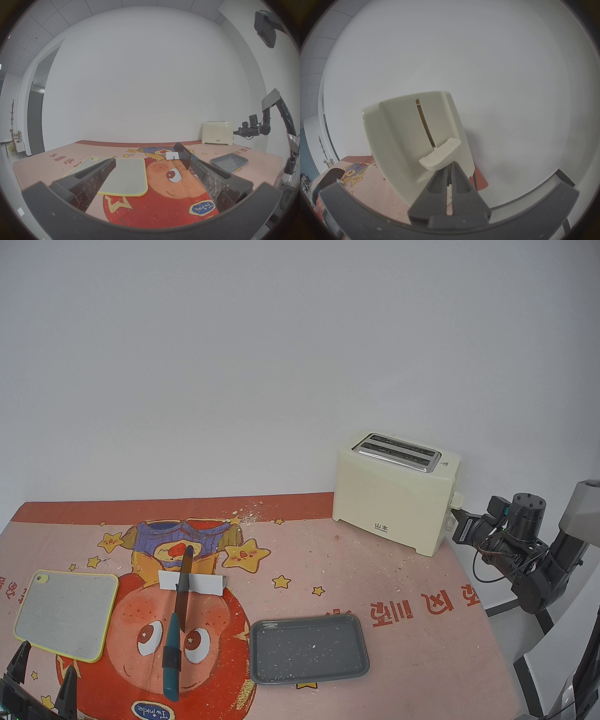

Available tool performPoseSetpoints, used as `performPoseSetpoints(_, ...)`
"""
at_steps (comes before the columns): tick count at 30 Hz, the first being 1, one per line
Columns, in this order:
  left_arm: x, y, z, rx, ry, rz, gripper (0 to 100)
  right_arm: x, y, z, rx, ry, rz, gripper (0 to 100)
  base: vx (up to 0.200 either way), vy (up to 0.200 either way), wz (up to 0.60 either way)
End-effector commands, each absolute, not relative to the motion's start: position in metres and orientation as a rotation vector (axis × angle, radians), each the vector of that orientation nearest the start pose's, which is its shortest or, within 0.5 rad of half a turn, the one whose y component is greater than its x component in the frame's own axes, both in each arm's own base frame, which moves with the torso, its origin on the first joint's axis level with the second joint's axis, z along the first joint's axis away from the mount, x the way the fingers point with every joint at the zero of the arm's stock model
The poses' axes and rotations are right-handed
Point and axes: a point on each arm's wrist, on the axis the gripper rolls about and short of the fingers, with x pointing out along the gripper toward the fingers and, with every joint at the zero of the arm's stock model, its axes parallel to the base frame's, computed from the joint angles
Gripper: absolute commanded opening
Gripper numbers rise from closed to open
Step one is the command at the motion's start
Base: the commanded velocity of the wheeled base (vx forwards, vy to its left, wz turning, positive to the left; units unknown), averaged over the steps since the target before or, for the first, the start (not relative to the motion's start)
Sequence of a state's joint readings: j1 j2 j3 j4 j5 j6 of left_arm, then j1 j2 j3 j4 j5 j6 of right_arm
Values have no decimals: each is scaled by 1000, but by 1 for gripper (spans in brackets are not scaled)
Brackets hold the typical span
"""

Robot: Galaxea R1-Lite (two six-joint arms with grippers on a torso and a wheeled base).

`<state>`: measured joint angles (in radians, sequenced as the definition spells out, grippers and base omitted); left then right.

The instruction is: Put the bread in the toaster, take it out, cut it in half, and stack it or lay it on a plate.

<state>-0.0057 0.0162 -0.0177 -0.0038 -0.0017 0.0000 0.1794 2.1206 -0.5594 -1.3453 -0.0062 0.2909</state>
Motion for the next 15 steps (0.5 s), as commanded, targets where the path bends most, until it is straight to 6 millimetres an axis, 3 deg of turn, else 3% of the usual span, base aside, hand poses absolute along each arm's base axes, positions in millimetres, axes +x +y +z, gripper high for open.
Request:
performPoseSetpoints(1,-22,0,76,0,8,-8,100,325,60,47,263,297,136,0,0,0,0)
performPoseSetpoints(11,-22,0,76,0,8,-8,100,322,59,47,261,307,136,0,0,0,0)
performPoseSetpoints(15,-22,0,76,0,8,-8,100,319,61,57,265,277,148,0,0,0,0)
